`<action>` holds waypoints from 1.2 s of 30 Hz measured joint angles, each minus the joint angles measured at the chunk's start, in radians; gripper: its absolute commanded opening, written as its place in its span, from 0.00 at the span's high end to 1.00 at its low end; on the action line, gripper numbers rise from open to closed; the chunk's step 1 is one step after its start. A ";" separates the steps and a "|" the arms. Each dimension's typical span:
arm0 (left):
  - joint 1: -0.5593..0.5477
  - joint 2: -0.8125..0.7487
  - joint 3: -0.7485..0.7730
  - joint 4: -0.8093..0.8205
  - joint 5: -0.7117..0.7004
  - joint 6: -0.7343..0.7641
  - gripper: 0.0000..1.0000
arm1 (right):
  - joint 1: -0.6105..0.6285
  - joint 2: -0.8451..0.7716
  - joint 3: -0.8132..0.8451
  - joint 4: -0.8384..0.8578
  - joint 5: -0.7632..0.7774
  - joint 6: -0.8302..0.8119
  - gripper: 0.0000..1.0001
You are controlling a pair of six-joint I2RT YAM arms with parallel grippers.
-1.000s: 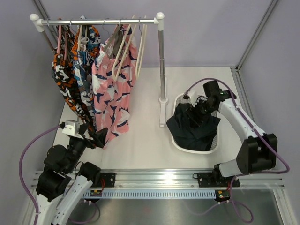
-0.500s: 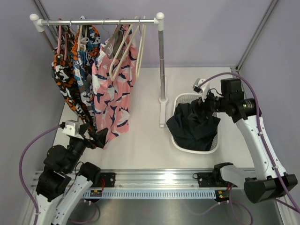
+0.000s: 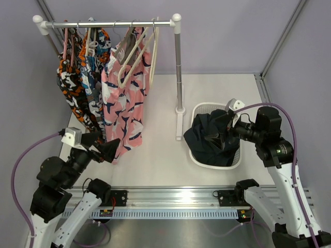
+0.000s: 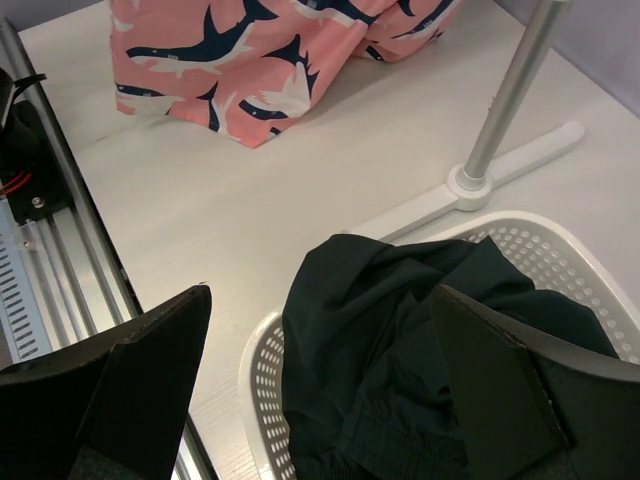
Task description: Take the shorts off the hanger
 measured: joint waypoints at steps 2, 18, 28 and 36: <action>0.000 0.060 0.064 0.003 0.034 -0.003 0.01 | -0.013 -0.011 -0.025 0.006 -0.037 -0.001 0.00; 0.000 0.470 0.385 -0.003 0.171 0.027 0.01 | -0.093 -0.080 -0.138 0.040 -0.130 0.010 0.01; 0.000 0.414 0.124 0.085 0.346 0.047 0.01 | -0.095 -0.030 -0.120 0.090 0.135 0.226 0.01; 0.000 0.373 -0.047 0.111 0.401 0.080 0.01 | -0.098 -0.086 -0.120 0.149 0.347 0.350 0.00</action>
